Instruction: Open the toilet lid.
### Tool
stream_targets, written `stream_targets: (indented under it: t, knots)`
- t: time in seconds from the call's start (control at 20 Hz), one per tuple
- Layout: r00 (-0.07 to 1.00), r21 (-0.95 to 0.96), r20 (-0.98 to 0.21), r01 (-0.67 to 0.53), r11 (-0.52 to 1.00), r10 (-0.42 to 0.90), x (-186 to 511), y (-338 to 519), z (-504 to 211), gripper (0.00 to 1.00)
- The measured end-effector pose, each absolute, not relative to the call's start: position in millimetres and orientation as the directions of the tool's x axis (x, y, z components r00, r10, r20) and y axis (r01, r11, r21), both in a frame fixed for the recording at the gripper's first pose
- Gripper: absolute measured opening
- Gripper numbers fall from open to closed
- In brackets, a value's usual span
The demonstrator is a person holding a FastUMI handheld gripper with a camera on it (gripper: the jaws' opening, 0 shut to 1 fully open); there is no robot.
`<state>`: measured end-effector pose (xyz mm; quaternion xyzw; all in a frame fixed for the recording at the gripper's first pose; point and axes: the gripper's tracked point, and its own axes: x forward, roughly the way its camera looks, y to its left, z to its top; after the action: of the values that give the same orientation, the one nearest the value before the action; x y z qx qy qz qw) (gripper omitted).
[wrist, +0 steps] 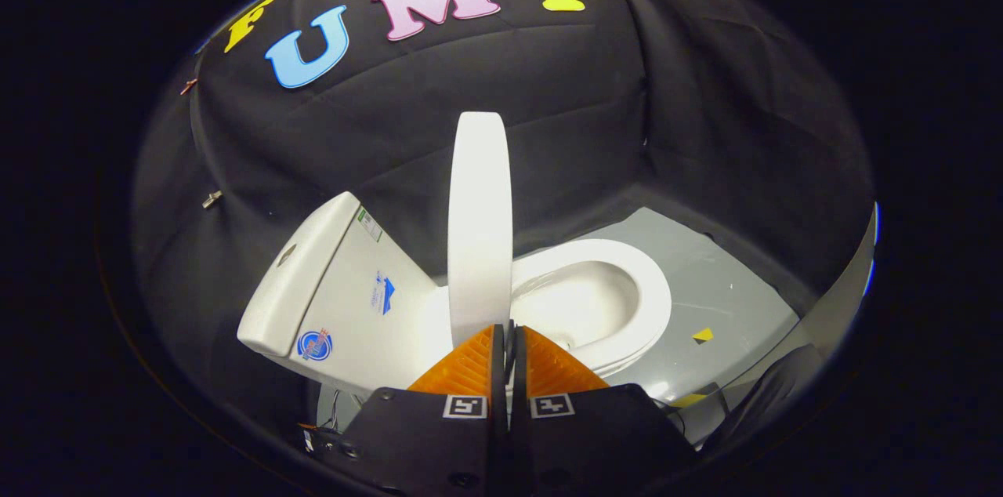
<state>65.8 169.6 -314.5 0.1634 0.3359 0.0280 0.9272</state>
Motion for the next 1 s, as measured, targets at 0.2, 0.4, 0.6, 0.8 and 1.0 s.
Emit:
stream_targets:
  t: [0.2, 0.4, 0.6, 0.8, 1.0]
  knots:
    - [0.791, 0.296, -0.587, 0.01, 0.955, 0.174, 63, 203, -302, 0.07]
    - [0.81, 0.251, -0.559, -0.04, 0.967, 0.179, 59, 236, -292, 0.08]
    - [0.82, 0.21, -0.542, -0.079, 0.974, 0.183, 56, 264, -286, 0.08]
    - [0.828, 0.156, -0.529, -0.12, 0.98, 0.186, 53, 293, -285, 0.08]
    - [0.834, 0.12, -0.516, -0.155, 0.981, 0.194, 46, 321, -285, 0.08]
